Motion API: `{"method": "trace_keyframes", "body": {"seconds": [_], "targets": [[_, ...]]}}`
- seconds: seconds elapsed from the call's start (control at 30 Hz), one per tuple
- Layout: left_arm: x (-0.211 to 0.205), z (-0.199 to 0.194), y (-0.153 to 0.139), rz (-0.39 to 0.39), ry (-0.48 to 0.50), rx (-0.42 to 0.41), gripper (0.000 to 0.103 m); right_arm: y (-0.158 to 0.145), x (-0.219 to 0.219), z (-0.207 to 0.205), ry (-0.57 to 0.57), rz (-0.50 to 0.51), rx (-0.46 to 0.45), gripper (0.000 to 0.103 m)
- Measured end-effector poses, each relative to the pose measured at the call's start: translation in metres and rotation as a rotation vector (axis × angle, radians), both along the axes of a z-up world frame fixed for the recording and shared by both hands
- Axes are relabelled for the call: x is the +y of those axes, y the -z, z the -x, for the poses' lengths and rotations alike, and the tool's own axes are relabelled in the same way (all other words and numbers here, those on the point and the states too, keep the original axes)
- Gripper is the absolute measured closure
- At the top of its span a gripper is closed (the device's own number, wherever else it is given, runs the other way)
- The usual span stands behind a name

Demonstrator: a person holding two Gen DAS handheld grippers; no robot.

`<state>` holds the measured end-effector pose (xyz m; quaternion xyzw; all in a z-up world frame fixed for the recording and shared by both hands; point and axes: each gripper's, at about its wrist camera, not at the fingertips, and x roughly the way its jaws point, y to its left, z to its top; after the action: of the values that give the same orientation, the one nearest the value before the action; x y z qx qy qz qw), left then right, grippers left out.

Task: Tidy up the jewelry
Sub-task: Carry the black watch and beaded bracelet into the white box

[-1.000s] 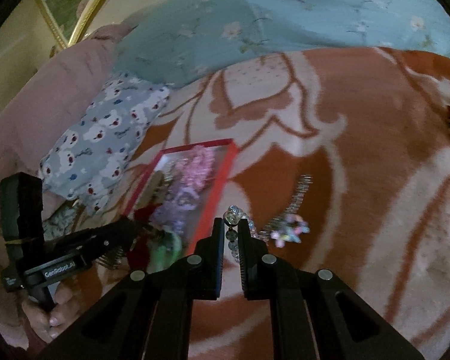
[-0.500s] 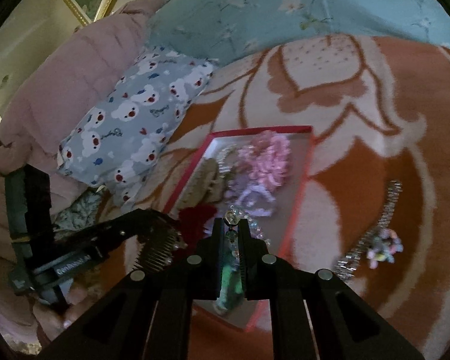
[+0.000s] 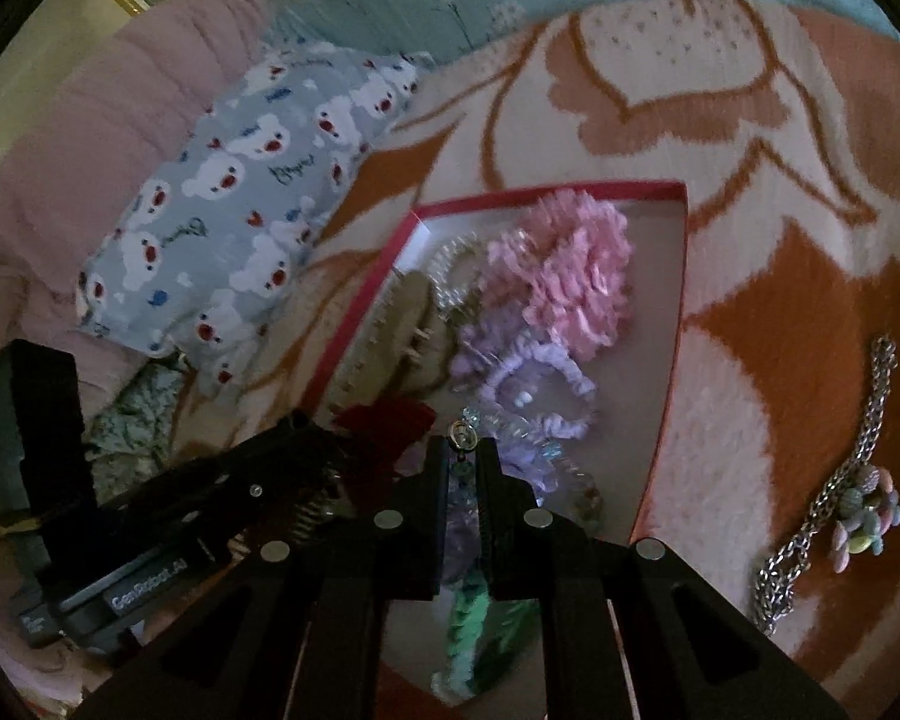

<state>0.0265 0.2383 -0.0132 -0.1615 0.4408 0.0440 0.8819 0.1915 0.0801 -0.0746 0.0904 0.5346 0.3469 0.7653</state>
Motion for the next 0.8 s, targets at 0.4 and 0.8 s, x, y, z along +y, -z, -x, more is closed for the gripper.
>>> {"method": "trace_keyframes", "body": {"seconds": [0.4, 0.8], "targets": [[-0.003, -0.004, 0.014, -0.023, 0.021, -0.017, 0.073, 0.019, 0.004, -0.007, -0.01, 0.026, 0.028, 0.095], [-0.001, 0.0, 0.014, -0.018, 0.023, -0.021, 0.073, 0.021, 0.006, -0.006, -0.006, 0.027, 0.034, 0.09]]}}
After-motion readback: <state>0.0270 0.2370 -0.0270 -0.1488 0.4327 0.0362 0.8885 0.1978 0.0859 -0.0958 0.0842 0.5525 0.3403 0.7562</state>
